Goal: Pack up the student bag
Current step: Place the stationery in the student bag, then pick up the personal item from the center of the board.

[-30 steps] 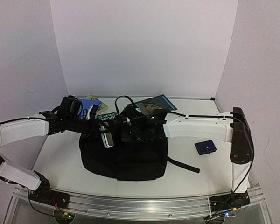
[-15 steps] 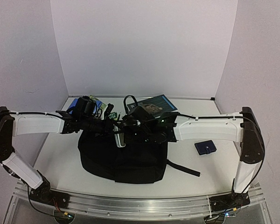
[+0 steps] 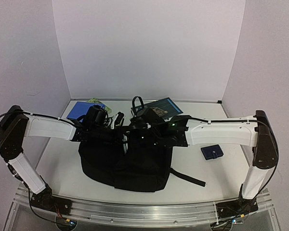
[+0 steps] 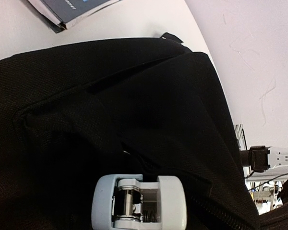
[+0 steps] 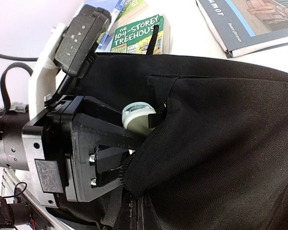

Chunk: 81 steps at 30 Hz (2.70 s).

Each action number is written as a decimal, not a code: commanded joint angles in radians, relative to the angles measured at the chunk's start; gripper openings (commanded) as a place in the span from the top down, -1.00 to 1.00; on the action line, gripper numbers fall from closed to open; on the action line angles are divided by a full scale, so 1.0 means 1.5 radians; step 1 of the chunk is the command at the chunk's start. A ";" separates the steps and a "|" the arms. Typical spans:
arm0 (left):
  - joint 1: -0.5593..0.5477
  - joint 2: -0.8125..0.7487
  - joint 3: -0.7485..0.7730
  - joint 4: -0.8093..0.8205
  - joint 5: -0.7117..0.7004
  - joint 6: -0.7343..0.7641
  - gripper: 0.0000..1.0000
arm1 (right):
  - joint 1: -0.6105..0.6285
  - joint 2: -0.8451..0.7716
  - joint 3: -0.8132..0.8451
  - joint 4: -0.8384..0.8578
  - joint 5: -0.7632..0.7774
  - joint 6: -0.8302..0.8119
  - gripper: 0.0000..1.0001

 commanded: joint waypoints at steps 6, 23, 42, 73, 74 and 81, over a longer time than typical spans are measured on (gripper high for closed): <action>-0.046 0.027 0.006 0.035 0.114 0.005 0.46 | 0.000 -0.061 0.006 0.059 0.024 -0.001 1.00; -0.046 -0.056 -0.035 -0.005 -0.007 -0.019 -0.35 | -0.003 -0.069 -0.007 0.059 0.022 -0.006 1.00; -0.087 -0.084 -0.049 0.019 -0.116 -0.052 -0.16 | -0.025 -0.080 -0.060 0.060 0.058 0.030 1.00; 0.038 -0.286 -0.082 -0.190 -0.163 -0.089 -0.79 | -0.468 -0.436 -0.507 0.057 -0.109 0.097 -0.82; 0.038 -0.286 -0.084 -0.185 -0.161 -0.090 -0.80 | -0.501 -0.445 -0.530 0.058 -0.121 0.103 -0.78; 0.040 -0.283 -0.087 -0.176 -0.151 -0.091 -0.80 | -0.624 -0.485 -0.642 0.062 -0.120 0.172 -0.58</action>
